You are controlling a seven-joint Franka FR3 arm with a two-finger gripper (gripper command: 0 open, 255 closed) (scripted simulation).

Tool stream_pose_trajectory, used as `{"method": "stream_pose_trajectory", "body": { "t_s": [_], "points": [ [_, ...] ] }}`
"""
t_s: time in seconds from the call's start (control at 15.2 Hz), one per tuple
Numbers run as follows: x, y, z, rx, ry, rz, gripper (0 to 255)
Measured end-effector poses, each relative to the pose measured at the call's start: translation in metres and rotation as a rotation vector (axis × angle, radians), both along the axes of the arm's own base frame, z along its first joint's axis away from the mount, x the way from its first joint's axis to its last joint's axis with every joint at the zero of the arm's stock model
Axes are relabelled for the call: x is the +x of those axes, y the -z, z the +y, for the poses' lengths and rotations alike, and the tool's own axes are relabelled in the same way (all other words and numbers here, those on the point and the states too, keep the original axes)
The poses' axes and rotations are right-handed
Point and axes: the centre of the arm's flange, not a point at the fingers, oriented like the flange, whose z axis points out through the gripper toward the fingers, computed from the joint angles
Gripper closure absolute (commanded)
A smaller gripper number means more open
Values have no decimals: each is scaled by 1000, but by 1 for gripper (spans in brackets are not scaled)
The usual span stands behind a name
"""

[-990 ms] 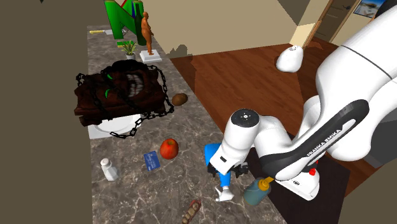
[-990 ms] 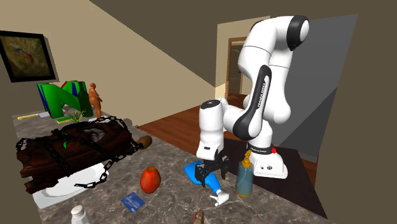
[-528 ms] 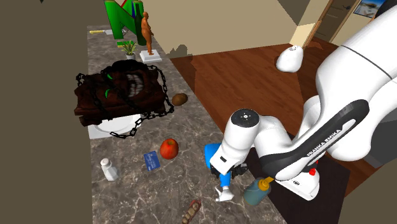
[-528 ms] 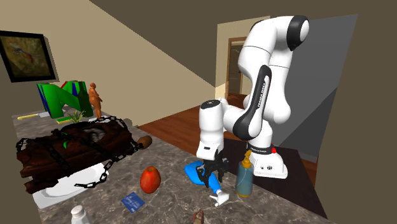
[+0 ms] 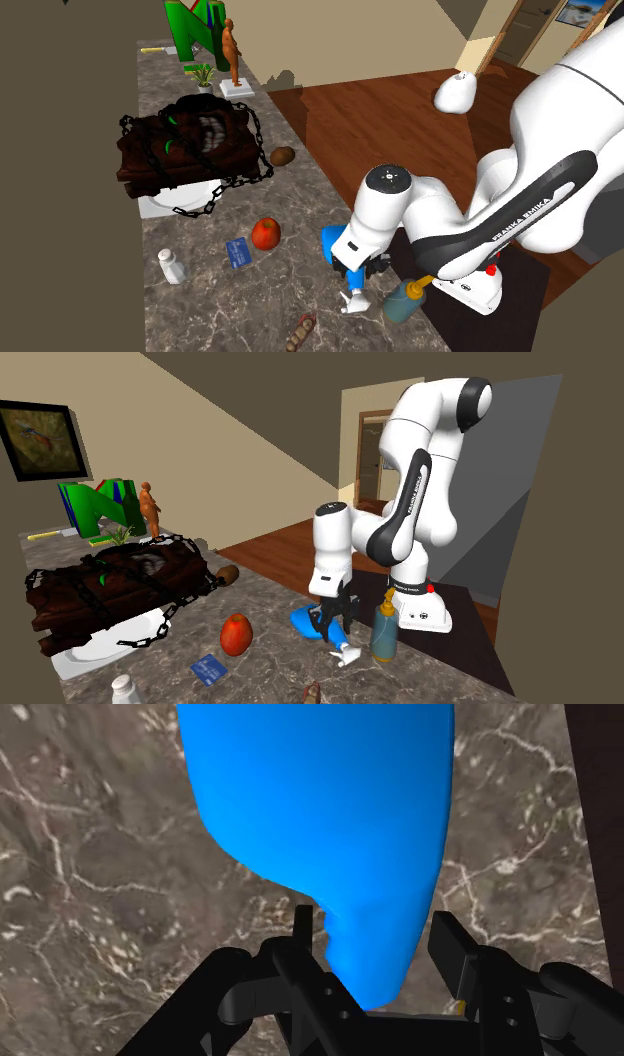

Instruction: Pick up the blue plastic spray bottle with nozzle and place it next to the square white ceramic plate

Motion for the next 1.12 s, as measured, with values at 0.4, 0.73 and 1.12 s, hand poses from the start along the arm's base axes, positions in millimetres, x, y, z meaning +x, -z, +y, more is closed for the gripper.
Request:
{"method": "stream_pose_trajectory", "body": {
  "t_s": [0.4, 0.73, 1.12],
  "points": [
    [1, -32, 0, 0, 0, 0, 255],
    [0, -56, 1, 0, 0, 0, 255],
    [17, -85, -2, 5, -1, -3, 255]
  ]
}}
